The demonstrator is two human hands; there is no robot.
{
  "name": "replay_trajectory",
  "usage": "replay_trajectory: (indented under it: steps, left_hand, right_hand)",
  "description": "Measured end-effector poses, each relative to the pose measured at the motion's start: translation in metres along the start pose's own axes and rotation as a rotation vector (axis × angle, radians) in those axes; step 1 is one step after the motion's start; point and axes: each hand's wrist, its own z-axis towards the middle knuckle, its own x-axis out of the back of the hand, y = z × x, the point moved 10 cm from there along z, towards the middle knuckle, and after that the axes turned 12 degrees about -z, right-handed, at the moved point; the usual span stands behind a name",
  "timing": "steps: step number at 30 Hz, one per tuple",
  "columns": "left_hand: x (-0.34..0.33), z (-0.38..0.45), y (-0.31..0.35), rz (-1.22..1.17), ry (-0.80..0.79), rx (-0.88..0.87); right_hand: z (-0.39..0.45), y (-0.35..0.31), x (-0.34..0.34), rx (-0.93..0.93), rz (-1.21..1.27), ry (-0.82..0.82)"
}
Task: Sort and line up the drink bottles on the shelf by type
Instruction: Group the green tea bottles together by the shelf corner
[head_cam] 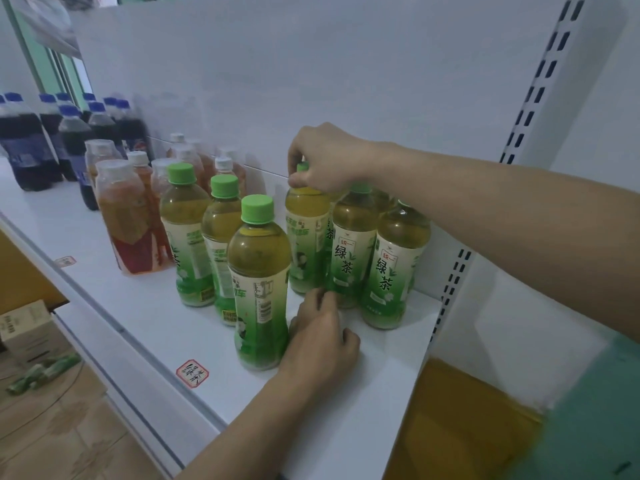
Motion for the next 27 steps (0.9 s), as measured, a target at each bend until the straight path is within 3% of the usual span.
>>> replay_trajectory:
  steps: [8,13,15,18,20,22,25,27]
  left_hand:
    - [-0.001,-0.001,0.0,0.002,-0.036,0.011]
    - [0.004,-0.033,0.013,0.049,-0.257,-0.123]
    - [0.021,-0.057,0.011,0.049,-0.322,-0.211]
    - [0.058,-0.085,0.001,-0.007,-0.376,-0.303]
    - [0.086,-0.088,-0.013,-0.061,-0.351,-0.304]
    - [0.111,-0.083,-0.027,-0.102,-0.273,-0.257]
    - [0.141,-0.07,-0.043,-0.17,-0.055,-0.223]
    - [0.144,-0.066,-0.051,-0.227,-0.001,-0.197]
  right_hand:
    - [0.001,0.021,-0.01,-0.088,-0.003,-0.04]
    - [-0.006,0.015,-0.011,-0.031,-0.13,-0.06]
    - [-0.018,0.011,0.001,-0.043,-0.184,0.031]
    - [-0.053,-0.01,0.036,-0.004,0.071,0.291]
    - [-0.075,-0.03,0.045,0.013,0.335,0.297]
    - [-0.087,-0.055,0.039,0.018,0.474,0.192]
    - [-0.089,-0.083,0.026,0.026,0.258,0.163]
    - [-0.089,-0.088,0.025,-0.008,0.148,0.207]
